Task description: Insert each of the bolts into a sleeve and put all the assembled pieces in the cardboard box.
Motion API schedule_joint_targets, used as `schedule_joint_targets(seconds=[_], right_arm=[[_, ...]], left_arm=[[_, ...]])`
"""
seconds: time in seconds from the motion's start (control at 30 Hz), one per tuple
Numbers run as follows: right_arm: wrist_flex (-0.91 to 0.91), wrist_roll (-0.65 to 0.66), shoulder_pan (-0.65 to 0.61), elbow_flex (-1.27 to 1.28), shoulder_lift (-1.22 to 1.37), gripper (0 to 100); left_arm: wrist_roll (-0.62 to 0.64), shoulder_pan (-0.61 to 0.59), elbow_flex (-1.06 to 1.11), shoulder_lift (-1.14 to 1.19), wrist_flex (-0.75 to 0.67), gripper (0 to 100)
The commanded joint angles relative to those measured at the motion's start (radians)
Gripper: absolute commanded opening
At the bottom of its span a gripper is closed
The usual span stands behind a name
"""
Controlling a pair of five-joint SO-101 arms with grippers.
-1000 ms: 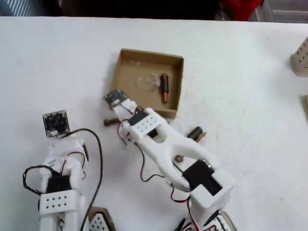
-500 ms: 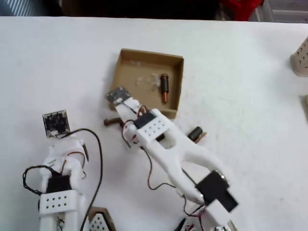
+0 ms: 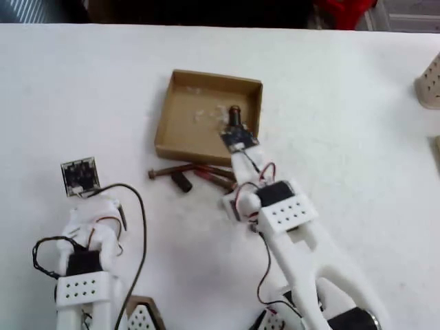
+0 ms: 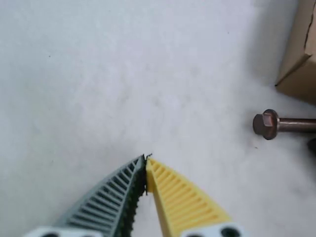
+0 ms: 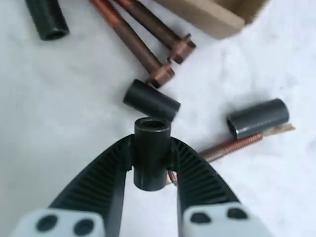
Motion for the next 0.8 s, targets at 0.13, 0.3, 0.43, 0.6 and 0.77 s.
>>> schedule_joint_targets(seconds=[0.13, 0.3, 0.43, 0.6, 0.77], right_arm=[[0.001, 0.031, 0.139, 0.064, -0.048, 1.8], [0.001, 0.089, 0.162, 0.081, -0.048, 1.8], [0.001, 0.095, 0.162, 0.100, -0.048, 1.8], [0.001, 0.095, 0.162, 0.124, -0.048, 1.8], [0.001, 0.095, 0.162, 0.124, -0.048, 1.8]], left_arm=[[0.126, 0.079, -0.068, -0.010, 0.063, 2], [0.204, 0.199, -0.270, -0.007, 0.284, 2], [0.239, 0.286, -0.433, 0.053, 0.347, 2], [0.281, 0.340, -0.680, 0.363, 0.434, 2], [0.358, 0.401, -0.829, 0.611, 0.436, 2]])
